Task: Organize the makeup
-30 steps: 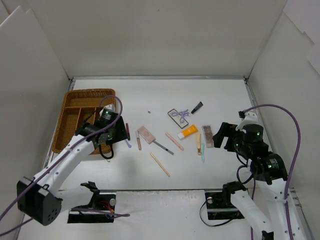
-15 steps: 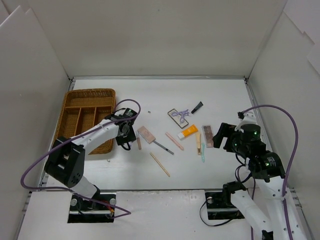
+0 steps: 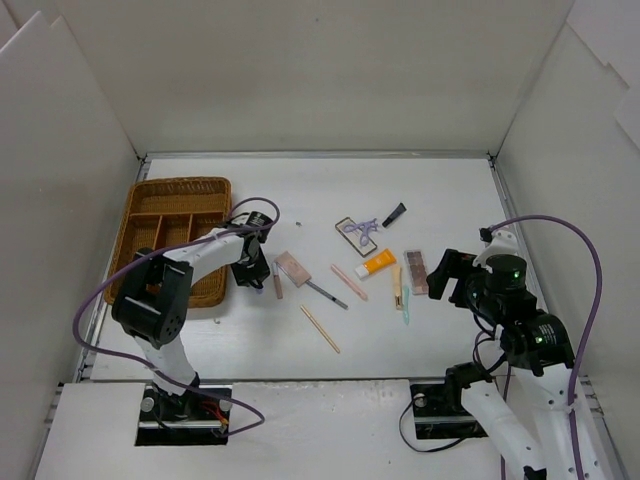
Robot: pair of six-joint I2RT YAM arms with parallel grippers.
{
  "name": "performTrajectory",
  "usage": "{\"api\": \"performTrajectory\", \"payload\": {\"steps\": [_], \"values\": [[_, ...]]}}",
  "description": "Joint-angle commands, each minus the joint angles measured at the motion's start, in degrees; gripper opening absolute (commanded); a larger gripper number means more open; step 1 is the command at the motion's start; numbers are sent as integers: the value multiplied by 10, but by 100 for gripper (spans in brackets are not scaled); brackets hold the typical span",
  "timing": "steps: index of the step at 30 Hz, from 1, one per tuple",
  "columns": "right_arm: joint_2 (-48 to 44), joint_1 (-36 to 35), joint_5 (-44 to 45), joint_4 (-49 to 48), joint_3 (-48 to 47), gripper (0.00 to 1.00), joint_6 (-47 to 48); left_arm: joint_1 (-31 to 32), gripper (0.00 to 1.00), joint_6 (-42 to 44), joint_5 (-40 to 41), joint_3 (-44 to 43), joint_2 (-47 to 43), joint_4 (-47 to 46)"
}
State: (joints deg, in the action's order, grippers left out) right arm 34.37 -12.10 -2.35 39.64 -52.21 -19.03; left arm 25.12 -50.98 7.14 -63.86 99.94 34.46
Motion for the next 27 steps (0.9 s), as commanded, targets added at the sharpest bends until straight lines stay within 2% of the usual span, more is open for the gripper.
{"api": "performTrajectory", "payload": {"steps": [1,8,11,15,20,27], "values": [[8,-3,4,-31,-11,82,11,-2,34,12,-5,-22,13,-9],[7,-3,4,-31,-5,83,19,-2,30,21,-19,-31,46,-7],[7,-3,6,-31,-3,83,22,-2,20,22,-26,-29,49,-9],[3,-3,10,-31,2,84,24,11,0,26,-27,-29,49,-10],[2,-3,11,-32,-1,84,27,29,0,54,-12,-35,26,-6],[10,-3,9,-32,-12,85,30,34,0,117,5,-46,-61,18]]}}
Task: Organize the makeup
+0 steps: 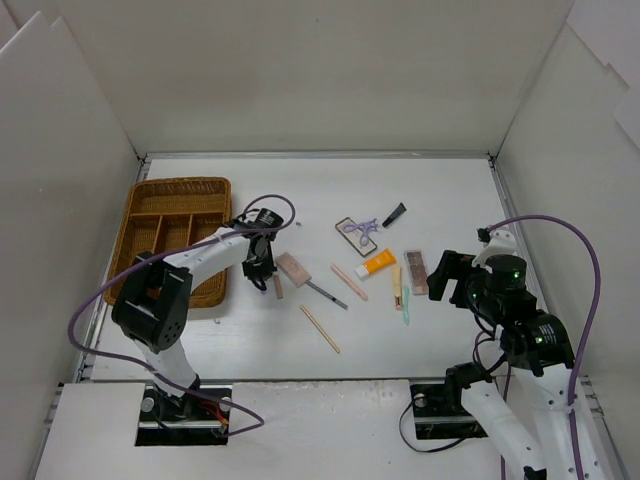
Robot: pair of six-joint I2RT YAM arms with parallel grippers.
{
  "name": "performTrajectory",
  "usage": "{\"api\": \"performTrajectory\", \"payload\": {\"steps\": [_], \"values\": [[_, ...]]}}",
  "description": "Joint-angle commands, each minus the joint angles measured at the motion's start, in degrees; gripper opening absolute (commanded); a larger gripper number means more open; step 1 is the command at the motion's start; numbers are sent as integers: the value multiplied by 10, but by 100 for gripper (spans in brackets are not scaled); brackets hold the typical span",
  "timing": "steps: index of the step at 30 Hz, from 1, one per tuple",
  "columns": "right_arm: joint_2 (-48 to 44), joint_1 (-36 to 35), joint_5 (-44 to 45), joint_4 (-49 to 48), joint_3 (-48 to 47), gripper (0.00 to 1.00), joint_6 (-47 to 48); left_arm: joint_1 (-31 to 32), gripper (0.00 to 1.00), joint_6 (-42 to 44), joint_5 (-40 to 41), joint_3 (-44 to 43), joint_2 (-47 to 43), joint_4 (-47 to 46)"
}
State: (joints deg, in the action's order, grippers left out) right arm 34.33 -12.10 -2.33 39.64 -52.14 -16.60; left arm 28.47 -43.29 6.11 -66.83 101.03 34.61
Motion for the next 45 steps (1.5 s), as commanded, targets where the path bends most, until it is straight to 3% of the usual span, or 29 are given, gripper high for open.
{"api": "performTrajectory", "payload": {"steps": [1,8,15,23,29,33,36,41,45], "values": [[12,-3,9,-32,-13,84,5,1,0,48,20,-19,-83,22],[16,-3,5,-32,-17,85,4,-14,0,122,44,-52,-173,85],[21,-4,1,-33,-20,85,1,-136,0,219,15,-47,-242,92],[19,-2,4,-35,-17,85,-2,-207,1,296,-53,-52,-201,78],[10,-3,6,-33,-15,86,-5,-235,24,301,-54,-43,-146,68],[6,-3,8,-33,-9,87,-5,-235,50,298,-81,-47,-143,62],[1,-3,12,-33,-5,87,-5,-235,61,288,-86,-58,-159,67],[4,-3,21,-31,-4,85,-12,-181,65,248,-87,-92,-197,89],[6,-2,22,-23,-4,80,-17,-69,66,180,-88,-109,-215,70]]}}
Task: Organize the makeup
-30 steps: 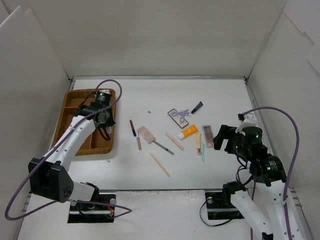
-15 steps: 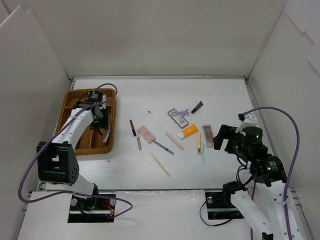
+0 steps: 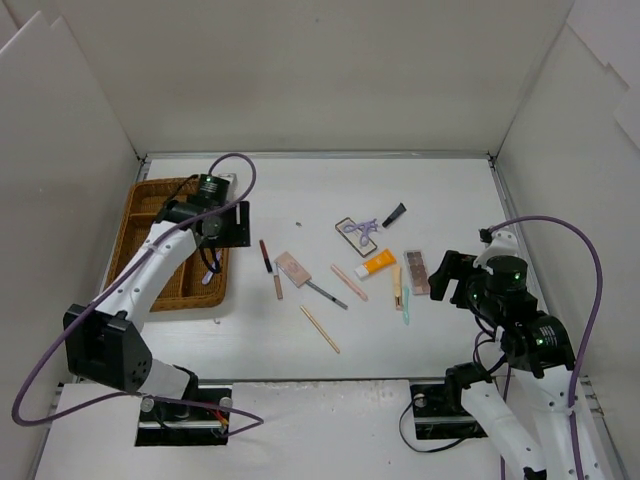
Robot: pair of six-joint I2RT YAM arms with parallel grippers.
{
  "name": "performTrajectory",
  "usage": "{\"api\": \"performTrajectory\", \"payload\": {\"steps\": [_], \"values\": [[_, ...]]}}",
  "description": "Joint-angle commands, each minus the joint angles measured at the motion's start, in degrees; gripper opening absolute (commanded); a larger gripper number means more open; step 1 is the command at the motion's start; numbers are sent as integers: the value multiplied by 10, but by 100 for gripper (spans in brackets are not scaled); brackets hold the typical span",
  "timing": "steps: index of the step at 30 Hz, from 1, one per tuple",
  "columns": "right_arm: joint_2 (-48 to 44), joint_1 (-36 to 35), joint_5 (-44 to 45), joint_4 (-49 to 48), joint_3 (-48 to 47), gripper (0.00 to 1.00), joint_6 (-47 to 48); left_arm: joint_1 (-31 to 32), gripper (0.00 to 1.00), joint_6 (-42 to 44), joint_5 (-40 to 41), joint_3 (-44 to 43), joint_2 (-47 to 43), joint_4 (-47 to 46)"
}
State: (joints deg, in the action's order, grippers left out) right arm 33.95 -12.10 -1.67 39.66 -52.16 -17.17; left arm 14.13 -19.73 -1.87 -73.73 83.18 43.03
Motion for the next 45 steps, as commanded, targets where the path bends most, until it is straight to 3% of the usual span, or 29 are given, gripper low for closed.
{"api": "performTrajectory", "payload": {"steps": [1,6,11,21,38,45], "values": [[9,-1,14,-21,-4,79,-12,94,66,-84,3,-44,-32,-16],[39,-1,34,5,-5,60,-39,151,67,-139,5,-61,-14,-36],[118,-3,35,31,-10,51,-71,169,70,-154,-4,-55,-18,-43],[305,-16,24,-6,32,47,-120,174,82,-141,-16,1,-66,-44],[490,-77,45,-136,59,44,-161,169,86,-88,-16,-1,-67,-29],[517,-88,55,-151,49,42,-156,150,87,-76,-21,14,-82,-27]]}}
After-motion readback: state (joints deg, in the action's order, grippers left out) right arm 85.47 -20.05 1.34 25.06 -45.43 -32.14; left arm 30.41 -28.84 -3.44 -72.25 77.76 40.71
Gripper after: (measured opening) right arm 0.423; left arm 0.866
